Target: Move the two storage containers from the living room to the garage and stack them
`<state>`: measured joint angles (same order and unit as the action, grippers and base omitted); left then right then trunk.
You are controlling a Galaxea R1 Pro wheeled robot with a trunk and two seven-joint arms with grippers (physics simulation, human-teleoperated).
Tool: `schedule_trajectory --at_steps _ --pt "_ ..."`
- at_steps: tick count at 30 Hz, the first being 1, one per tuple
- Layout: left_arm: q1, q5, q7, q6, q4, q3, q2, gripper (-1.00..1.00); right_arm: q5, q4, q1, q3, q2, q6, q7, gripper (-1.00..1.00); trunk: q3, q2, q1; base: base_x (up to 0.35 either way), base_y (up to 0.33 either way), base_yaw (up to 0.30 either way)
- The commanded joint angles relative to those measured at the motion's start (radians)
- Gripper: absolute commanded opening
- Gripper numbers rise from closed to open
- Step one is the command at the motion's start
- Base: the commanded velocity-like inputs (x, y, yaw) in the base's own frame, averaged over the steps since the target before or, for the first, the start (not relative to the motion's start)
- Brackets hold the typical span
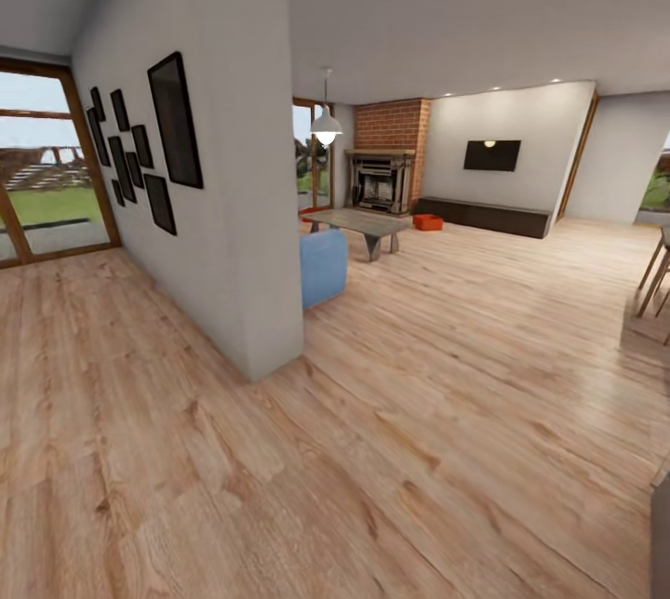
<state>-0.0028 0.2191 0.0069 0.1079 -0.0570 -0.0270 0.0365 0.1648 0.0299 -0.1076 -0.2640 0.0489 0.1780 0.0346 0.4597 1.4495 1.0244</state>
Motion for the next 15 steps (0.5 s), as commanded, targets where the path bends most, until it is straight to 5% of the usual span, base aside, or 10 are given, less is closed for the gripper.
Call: schedule_trajectory --at_steps 1,15 --pt "0.000 0.003 0.001 0.003 0.000 -0.002 0.000 1.00 0.011 0.003 -0.001 0.000 0.000 0.006 0.003 1.00 0.001 0.000 0.001 0.325 0.000 0.000" --pt "0.000 0.003 0.001 0.003 0.000 -0.002 0.000 1.00 0.015 0.002 -0.001 -0.001 0.002 0.006 0.002 1.00 0.001 0.000 0.001 0.325 0.000 0.000"
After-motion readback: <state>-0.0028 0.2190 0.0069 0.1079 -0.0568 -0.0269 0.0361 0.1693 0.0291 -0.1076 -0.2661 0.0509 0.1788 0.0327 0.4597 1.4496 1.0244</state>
